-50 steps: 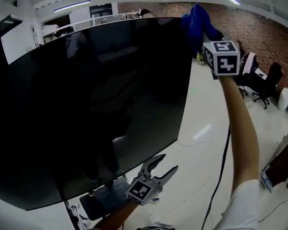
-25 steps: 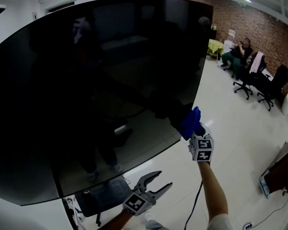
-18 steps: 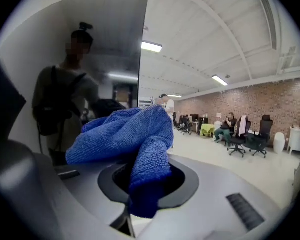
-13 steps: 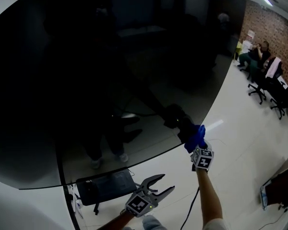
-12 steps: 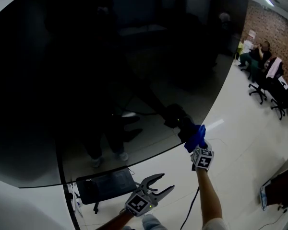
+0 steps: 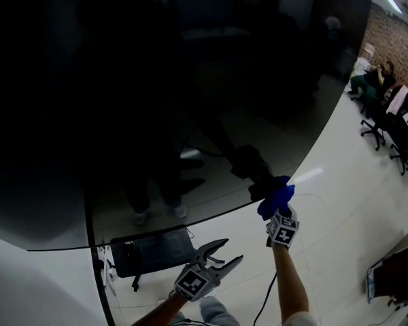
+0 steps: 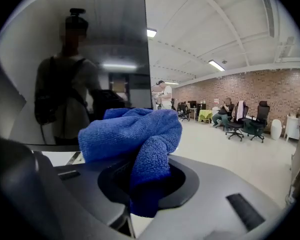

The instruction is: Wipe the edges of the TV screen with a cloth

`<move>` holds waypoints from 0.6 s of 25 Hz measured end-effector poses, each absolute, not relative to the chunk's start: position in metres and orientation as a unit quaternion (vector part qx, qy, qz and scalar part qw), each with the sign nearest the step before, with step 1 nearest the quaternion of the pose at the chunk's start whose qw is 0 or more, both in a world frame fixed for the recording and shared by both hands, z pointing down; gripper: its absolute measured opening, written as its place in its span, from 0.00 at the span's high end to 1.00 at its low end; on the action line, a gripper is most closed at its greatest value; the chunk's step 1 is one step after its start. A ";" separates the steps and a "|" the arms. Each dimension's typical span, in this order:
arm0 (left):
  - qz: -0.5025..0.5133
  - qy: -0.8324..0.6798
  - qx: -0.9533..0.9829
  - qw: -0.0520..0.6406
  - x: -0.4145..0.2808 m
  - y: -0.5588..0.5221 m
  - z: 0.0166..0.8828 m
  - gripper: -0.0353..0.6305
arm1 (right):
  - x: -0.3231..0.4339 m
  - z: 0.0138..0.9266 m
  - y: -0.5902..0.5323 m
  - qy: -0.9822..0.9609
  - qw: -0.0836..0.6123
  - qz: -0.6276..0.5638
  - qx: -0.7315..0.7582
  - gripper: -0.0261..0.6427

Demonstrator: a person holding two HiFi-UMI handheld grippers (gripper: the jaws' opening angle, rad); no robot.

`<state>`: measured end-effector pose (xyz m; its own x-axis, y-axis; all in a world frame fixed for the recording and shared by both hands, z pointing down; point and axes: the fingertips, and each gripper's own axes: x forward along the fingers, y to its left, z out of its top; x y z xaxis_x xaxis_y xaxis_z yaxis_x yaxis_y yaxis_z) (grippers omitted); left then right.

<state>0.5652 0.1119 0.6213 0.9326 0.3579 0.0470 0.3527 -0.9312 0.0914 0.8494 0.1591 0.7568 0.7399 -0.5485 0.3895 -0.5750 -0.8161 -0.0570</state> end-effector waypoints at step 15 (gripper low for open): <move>0.013 0.022 0.997 0.073 0.458 0.002 0.607 0.59 | 0.683 0.781 0.028 -0.414 0.012 0.244 0.877 0.83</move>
